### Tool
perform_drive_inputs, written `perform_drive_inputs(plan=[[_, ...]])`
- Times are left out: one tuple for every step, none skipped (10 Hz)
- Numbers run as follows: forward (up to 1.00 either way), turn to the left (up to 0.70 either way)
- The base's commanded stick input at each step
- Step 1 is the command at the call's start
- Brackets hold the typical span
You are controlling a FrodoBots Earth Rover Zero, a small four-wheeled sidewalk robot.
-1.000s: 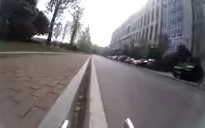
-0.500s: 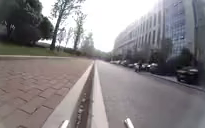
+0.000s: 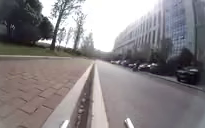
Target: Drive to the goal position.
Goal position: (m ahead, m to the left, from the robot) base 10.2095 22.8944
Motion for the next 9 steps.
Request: perform_drive_inputs(plan=[[0.00, -0.70], [0.00, -0.70], [0.00, -0.70], [0.34, -0.43], [0.70, -0.14], [0.70, -0.14], [0.70, -0.14], [0.70, -0.14], [0.70, -0.14]])
